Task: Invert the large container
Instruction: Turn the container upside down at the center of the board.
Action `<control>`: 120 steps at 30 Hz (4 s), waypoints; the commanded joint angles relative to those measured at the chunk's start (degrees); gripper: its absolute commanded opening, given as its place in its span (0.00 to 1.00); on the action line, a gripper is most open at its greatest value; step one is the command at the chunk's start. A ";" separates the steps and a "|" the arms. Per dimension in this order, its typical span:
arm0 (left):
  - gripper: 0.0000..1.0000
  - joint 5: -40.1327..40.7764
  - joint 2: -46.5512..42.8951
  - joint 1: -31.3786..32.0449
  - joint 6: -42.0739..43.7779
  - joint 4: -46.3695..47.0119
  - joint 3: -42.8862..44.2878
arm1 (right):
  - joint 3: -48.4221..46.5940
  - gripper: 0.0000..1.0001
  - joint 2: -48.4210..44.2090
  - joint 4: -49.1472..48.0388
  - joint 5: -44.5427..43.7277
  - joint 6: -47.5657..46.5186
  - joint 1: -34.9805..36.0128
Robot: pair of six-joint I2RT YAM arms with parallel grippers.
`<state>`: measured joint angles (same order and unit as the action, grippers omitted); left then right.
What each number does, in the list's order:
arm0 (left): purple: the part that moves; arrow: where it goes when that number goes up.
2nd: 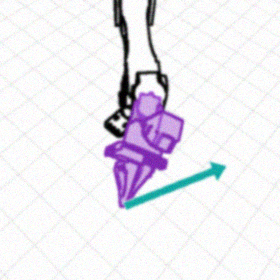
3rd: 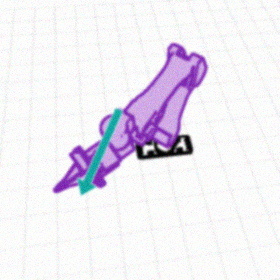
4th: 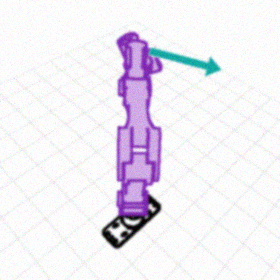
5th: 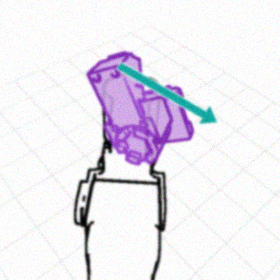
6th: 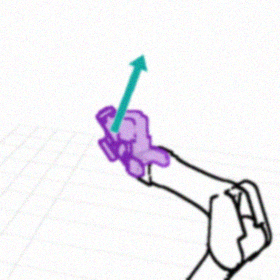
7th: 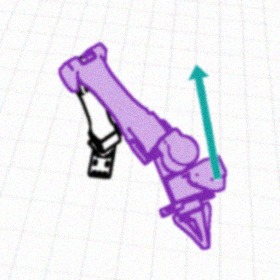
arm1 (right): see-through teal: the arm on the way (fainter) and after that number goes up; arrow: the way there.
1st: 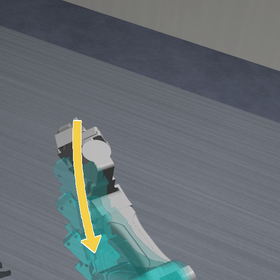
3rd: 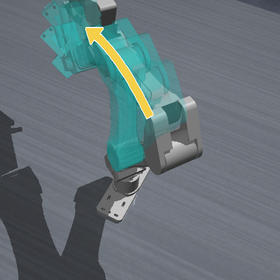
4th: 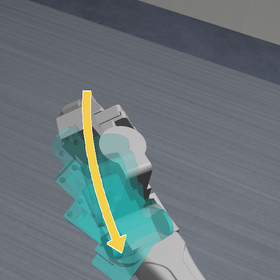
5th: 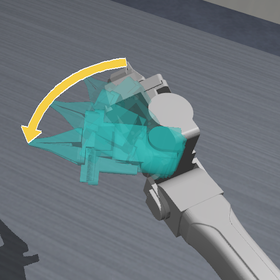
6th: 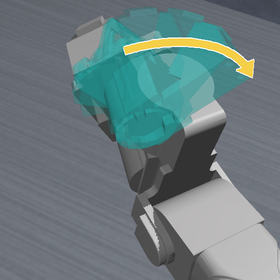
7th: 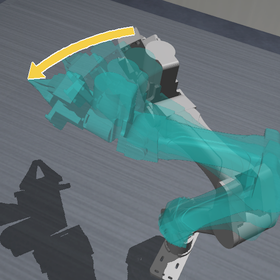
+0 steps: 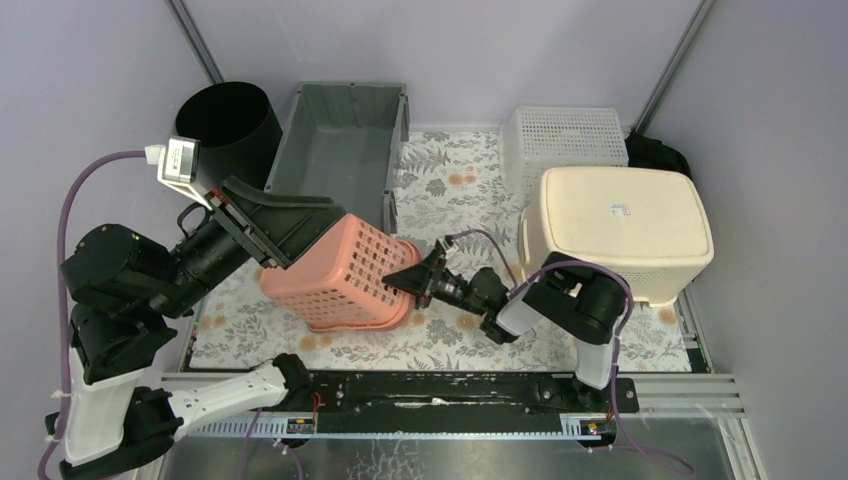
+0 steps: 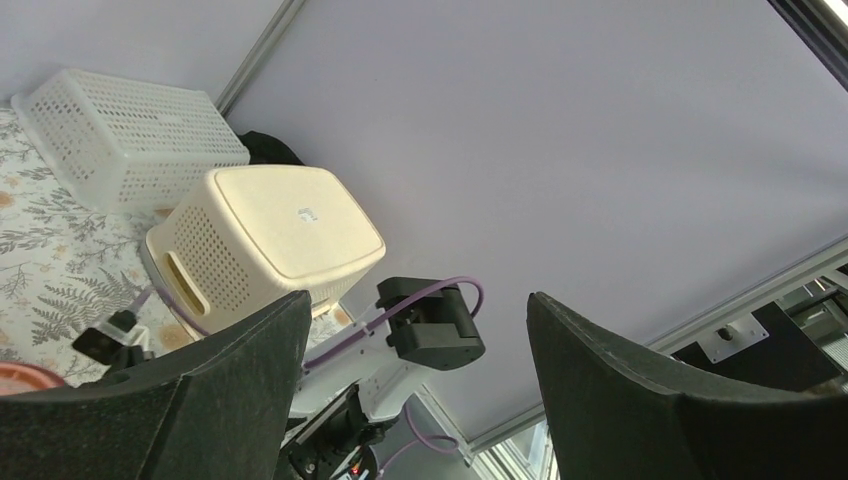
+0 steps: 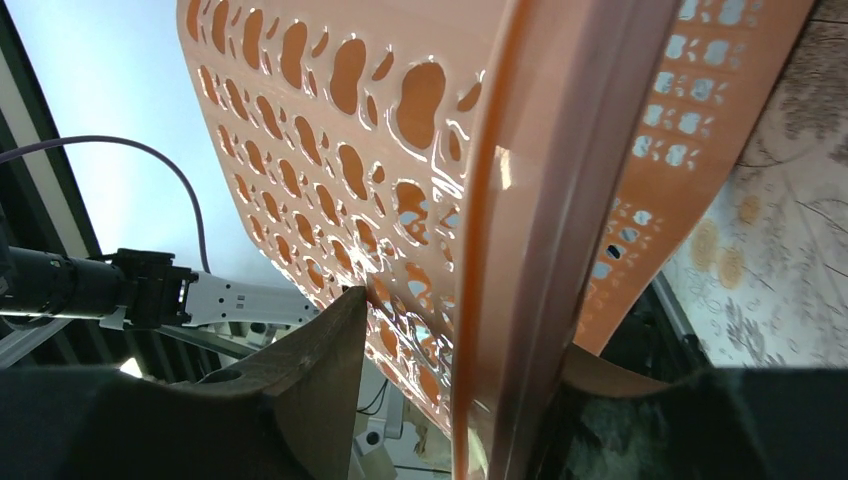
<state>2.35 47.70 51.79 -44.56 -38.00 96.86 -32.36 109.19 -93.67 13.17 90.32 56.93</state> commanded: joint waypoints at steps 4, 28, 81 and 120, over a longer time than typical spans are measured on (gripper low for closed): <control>0.87 -0.88 -0.09 0.54 0.52 3.08 -2.06 | 10.73 0.51 -5.83 -3.87 1.14 -5.72 -4.12; 0.87 -0.67 -3.91 0.44 -2.47 2.19 -22.24 | 34.14 0.54 -42.50 35.55 -2.22 -17.20 -13.38; 0.85 -14.56 5.53 -8.23 -6.86 24.52 -46.08 | 17.04 1.00 -44.15 91.56 -4.57 -30.37 -17.38; 0.83 -15.45 9.03 -17.16 -4.77 25.35 -48.66 | -45.80 0.93 -33.85 128.25 -20.43 -66.66 -29.80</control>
<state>-14.04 56.29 35.11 -48.66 -14.98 50.89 -72.73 73.58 34.09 -3.55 28.03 30.65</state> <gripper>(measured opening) 0.835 0.930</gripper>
